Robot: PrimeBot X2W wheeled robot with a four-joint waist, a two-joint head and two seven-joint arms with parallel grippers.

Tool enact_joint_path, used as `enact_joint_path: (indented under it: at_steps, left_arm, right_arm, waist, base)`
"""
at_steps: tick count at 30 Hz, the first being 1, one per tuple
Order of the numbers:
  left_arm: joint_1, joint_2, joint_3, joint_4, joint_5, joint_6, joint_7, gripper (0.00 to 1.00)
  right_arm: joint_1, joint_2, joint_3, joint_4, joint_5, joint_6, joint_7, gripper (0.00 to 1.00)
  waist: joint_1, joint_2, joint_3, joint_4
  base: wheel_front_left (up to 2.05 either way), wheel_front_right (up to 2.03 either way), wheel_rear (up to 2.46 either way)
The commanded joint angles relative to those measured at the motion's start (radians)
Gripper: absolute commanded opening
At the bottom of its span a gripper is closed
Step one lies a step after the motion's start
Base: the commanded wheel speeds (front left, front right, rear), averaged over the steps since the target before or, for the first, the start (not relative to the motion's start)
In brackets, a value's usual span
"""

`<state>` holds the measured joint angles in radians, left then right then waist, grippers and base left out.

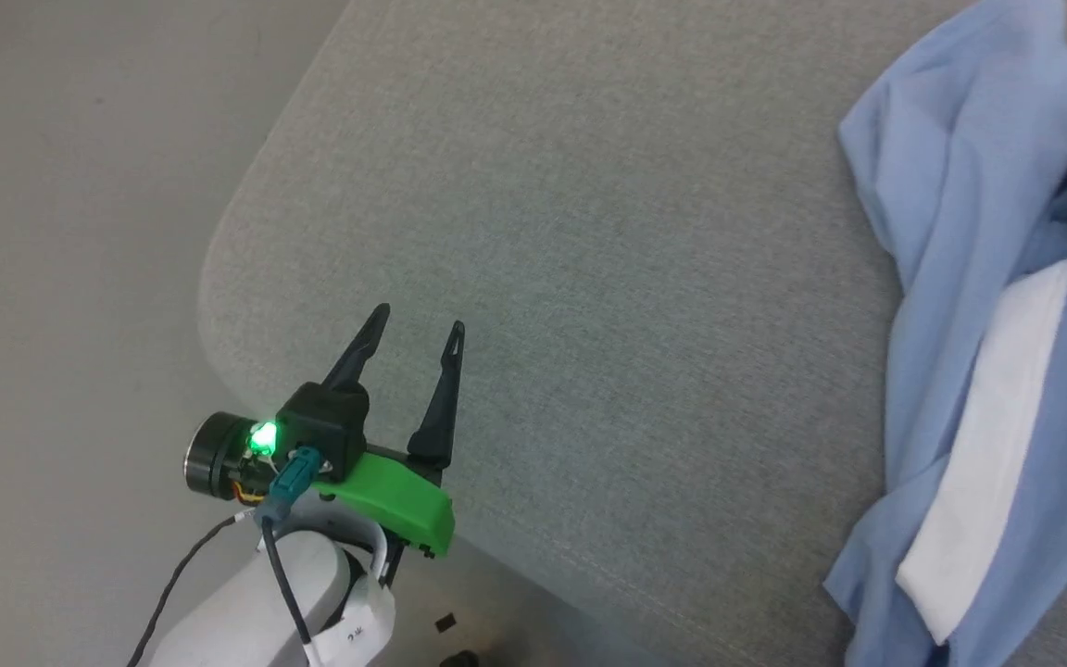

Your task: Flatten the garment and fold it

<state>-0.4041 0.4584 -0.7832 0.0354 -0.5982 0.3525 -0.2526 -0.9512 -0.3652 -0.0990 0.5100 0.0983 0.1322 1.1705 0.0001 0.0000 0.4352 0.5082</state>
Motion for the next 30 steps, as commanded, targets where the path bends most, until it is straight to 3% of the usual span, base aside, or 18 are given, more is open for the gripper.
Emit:
enact_joint_path:
  at_steps: [1,2,9,17,24,30]
  left_arm:
    - [-0.011,-0.006,0.006,0.005,0.009,-0.004,-0.008,1.00]
    - [-0.008,-0.007,0.008,0.007,0.009,-0.004,-0.008,1.00]
    - [0.004,0.008,0.010,0.023,0.008,-0.015,-0.005,1.00]
    - [0.021,0.044,0.011,0.021,-0.010,-0.020,0.026,1.00]
    - [0.067,0.084,0.020,-0.007,-0.038,-0.008,0.052,1.00]
    - [0.084,0.104,0.035,-0.041,-0.057,0.007,0.065,1.00]
  right_arm:
    - [0.001,-0.007,0.002,0.010,-0.007,-0.002,-0.014,0.04]
    - [0.003,-0.005,-0.001,0.019,-0.007,-0.002,-0.026,0.00]
    - [-0.005,0.019,-0.001,0.048,0.012,-0.002,-0.136,0.00]
    - [0.022,0.013,0.042,0.027,0.151,-0.002,-0.251,0.00]
    - [0.177,-0.023,0.067,-0.122,0.302,-0.002,-0.283,0.00]
    - [0.373,-0.074,0.026,-0.283,0.337,-0.002,-0.318,0.00]
  waist:
    - [-0.0001,0.0000,0.014,0.014]
    - [-0.0001,0.0000,0.011,0.010]
    - [-0.0001,0.0000,-0.044,-0.059]
    - [-0.0001,0.0000,-0.160,-0.199]
    - [-0.0001,0.0000,-0.251,-0.350]
    - [-0.0001,0.0000,-0.278,-0.439]
  base:
    - [0.00,0.00,0.00]
    - [0.00,0.00,0.00]
    - [0.00,0.00,0.00]
    - [0.00,0.00,0.00]
    - [0.00,0.00,0.00]
    - [0.00,0.00,0.00]
